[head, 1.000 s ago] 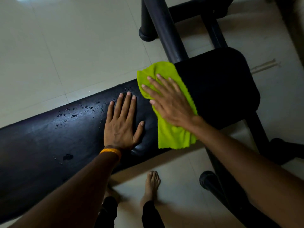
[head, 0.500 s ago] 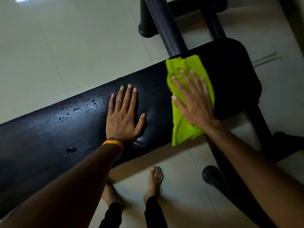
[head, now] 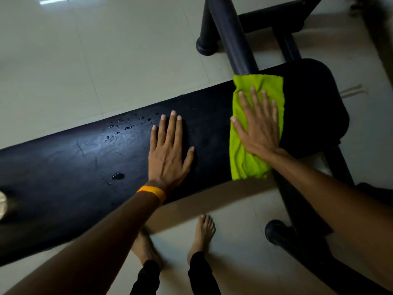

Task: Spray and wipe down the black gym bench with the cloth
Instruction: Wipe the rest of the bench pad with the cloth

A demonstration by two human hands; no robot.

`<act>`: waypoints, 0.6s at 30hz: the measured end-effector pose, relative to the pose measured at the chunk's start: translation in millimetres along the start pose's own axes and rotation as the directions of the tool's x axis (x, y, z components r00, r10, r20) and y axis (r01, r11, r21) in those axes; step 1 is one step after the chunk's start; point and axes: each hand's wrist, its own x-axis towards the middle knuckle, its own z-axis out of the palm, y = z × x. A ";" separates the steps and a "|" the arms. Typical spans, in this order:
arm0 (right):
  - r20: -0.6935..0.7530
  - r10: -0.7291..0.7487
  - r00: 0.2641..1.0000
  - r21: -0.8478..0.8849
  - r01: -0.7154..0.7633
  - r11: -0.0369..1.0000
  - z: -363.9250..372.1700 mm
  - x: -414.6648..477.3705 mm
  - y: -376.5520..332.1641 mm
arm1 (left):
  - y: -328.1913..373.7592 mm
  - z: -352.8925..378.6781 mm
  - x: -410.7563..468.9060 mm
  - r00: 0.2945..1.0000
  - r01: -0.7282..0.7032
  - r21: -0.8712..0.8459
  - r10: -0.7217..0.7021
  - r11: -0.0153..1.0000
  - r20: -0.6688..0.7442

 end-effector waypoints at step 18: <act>0.028 -0.291 0.956 0.050 0.290 0.956 2.4 4.4 -99.6 | -5.2 4.0 -9.5 0.993 0.115 0.055 -0.114 0.992 -0.022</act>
